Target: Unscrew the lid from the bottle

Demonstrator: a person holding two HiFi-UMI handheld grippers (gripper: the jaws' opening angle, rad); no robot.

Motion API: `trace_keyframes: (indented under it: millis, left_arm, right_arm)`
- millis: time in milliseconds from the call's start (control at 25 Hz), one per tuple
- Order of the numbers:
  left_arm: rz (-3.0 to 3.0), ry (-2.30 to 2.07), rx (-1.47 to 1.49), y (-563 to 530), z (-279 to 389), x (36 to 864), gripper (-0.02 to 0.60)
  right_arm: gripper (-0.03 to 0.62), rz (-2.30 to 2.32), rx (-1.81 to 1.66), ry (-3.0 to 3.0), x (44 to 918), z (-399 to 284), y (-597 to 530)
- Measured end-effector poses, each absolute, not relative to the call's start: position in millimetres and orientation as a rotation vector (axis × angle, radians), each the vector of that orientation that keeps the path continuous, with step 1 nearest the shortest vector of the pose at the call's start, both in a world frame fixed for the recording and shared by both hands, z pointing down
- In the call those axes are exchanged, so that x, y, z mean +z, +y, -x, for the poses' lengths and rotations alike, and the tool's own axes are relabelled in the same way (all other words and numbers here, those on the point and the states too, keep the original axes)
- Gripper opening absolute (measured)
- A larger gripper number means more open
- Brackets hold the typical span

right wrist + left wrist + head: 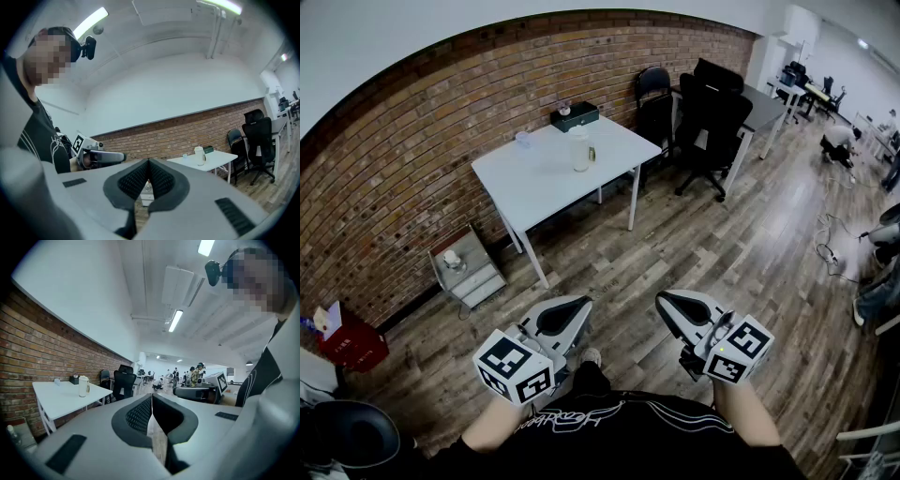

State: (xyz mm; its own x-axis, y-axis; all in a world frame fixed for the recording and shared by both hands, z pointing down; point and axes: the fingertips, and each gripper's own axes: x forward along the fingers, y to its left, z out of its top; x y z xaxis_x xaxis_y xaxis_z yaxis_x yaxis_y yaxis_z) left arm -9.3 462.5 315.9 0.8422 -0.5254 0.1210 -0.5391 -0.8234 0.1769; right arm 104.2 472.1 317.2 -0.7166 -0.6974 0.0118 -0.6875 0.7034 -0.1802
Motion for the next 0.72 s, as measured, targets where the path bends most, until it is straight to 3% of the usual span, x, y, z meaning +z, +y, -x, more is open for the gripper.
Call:
trace_keyframes:
  millis: [480, 640, 720]
  left_arm:
    - [-2.779, -0.87, 0.078, 447, 29, 329, 0.034]
    - [-2.735, -0.889, 0.053, 425, 43, 342, 0.038]
    - [-2.713, -0.867, 0.034, 409, 46, 346, 0.046]
  right_arm:
    - [-0.009, 1.195, -0.385, 2.773, 330, -99, 454]
    - [0.118, 1.241, -0.418, 2.765, 340, -100, 438]
    - [0.144, 1.268, -0.422, 2.754, 341, -102, 423]
